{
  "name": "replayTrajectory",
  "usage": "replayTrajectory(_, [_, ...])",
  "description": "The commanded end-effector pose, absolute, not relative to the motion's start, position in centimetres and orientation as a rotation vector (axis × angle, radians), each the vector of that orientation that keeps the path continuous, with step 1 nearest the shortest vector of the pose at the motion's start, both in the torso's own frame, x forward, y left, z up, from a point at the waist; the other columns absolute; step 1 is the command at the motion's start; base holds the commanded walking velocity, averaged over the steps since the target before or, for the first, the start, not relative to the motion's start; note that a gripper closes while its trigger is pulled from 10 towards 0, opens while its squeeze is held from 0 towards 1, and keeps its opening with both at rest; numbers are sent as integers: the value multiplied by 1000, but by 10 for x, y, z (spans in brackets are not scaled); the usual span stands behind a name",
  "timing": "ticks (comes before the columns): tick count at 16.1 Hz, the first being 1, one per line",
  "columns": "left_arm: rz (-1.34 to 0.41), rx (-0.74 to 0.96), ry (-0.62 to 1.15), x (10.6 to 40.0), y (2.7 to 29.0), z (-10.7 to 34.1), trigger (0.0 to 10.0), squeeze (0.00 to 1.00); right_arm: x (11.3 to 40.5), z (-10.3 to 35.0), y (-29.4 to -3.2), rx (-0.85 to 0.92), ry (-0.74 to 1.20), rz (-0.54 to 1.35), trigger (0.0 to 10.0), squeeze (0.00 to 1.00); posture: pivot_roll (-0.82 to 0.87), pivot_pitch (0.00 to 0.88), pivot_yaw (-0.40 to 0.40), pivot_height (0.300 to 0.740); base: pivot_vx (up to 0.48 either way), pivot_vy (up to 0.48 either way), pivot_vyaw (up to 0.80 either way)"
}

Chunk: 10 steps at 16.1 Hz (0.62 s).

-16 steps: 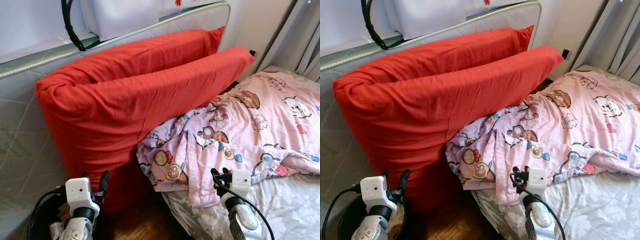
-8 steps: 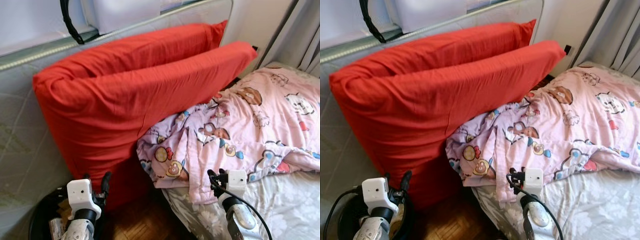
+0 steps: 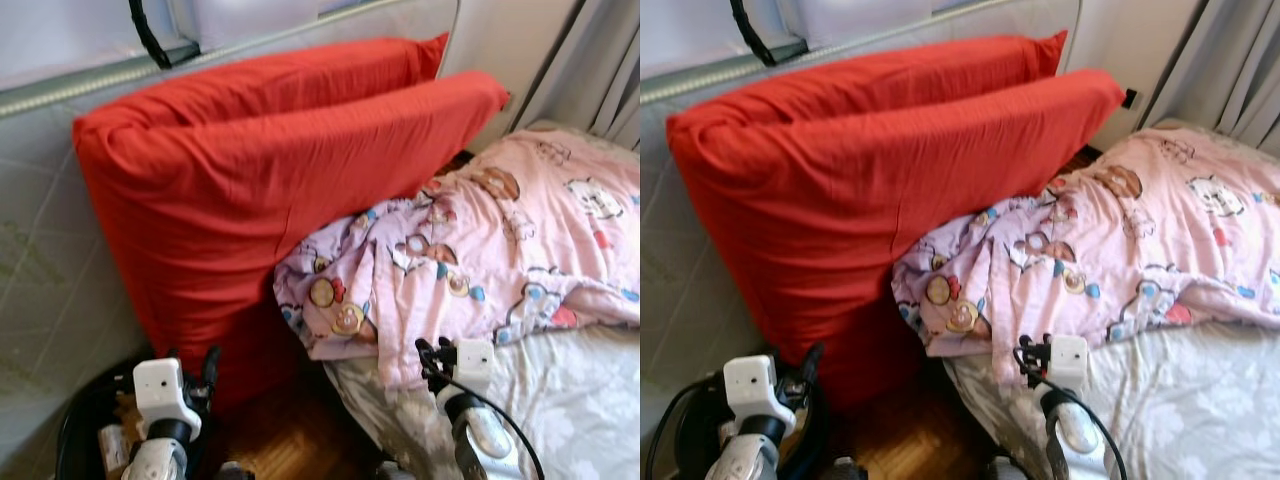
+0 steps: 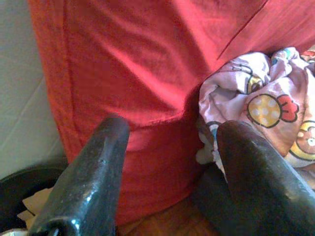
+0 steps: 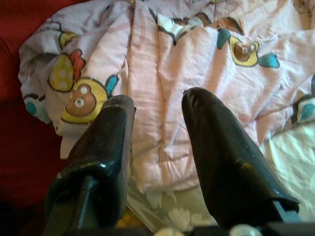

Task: Clean up the room

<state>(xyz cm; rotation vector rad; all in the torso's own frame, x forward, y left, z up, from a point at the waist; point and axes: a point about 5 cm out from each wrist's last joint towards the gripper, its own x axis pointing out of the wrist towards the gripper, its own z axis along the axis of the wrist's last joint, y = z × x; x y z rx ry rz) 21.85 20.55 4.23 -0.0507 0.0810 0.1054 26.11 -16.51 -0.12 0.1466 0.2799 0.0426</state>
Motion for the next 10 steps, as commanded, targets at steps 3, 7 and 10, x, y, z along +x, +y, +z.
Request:
replayTrajectory(3, [103, -55, 90, 218, 206, 43, 10000, 0, 262, -3, -164, 141, 293, 39, 10000, 0, 72, 105, -44, 661, 0, 0, 0])
replayTrajectory(7, [102, -56, 95, 217, 206, 43, 10000, 0, 261, -6, -156, 128, 321, 82, 10000, 0, 75, 105, -41, 641, 0, 0, 0])
replayTrajectory(10, [101, -54, 102, 216, 207, 42, 10000, 0, 260, -5, -156, 150, 297, 70, 10000, 0, 77, 106, -39, 636, 0, 0, 0])
